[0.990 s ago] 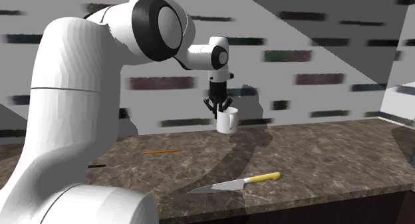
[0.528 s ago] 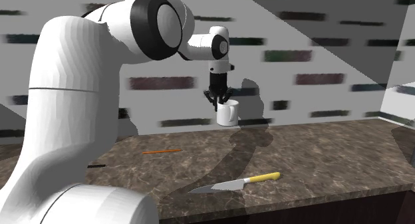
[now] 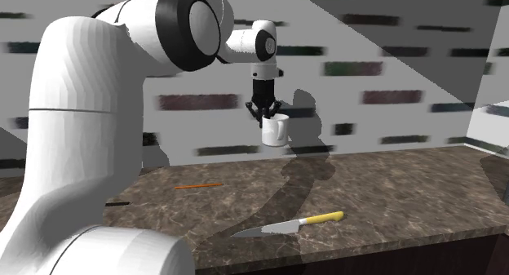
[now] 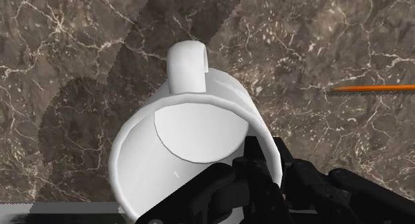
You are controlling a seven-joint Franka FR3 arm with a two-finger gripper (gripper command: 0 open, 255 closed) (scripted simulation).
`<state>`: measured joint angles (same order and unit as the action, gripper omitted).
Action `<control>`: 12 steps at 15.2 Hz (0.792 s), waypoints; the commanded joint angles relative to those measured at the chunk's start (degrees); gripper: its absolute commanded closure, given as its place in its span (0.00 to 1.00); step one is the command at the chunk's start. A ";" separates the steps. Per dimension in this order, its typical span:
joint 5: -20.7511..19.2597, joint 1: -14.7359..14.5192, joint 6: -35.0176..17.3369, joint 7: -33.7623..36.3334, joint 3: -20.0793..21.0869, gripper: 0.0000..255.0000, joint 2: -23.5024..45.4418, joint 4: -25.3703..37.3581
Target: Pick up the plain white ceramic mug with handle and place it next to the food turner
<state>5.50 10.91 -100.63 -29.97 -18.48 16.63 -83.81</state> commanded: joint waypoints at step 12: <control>-4.05 -11.25 -3.24 17.23 6.01 1.00 -9.63 -12.15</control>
<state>1.76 0.60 -103.62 -14.41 -13.08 7.84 -94.96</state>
